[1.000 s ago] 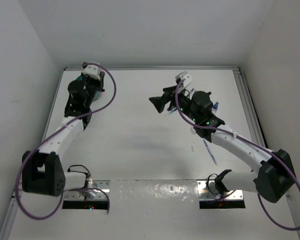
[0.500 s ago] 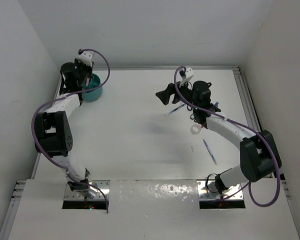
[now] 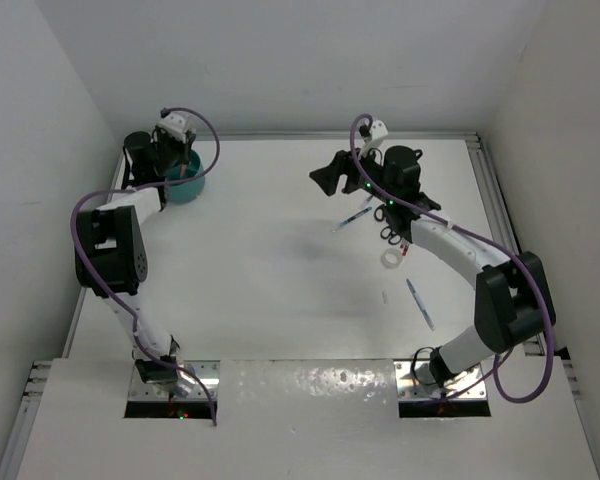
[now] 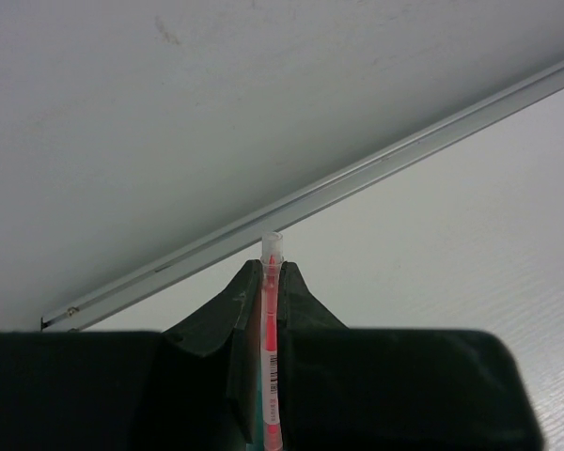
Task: Sort the stationery into containers
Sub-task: Place the pen in the storage box.
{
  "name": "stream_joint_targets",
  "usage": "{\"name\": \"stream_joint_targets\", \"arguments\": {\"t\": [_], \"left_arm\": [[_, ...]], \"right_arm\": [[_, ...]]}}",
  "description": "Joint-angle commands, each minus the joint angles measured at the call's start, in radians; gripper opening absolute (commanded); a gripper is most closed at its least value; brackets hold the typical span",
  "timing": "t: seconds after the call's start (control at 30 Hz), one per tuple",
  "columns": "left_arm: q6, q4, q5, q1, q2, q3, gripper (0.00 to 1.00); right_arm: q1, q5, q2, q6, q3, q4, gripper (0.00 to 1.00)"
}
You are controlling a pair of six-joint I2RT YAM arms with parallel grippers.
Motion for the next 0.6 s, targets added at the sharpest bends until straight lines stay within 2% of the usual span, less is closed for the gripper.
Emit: {"name": "stream_joint_targets", "arguments": {"t": [0.0,0.3,0.53,0.57], "left_arm": [[-0.032,0.096,0.067,0.013,0.018,0.016,0.00],[-0.044,0.110,0.073,0.013,0.047,-0.009,0.05],[-0.029,0.094,0.051,0.019,0.035,-0.038,0.12],[-0.029,0.090,0.050,0.019,0.032,-0.041,0.16]], "right_arm": [[-0.008,0.004,-0.007,-0.037,0.064,-0.023,0.77],[-0.024,0.025,-0.034,-0.066,0.055,-0.067,0.77],[-0.030,0.037,-0.057,-0.084,0.047,-0.081,0.78],[-0.028,0.037,-0.060,-0.087,0.049,-0.087,0.78]]}}
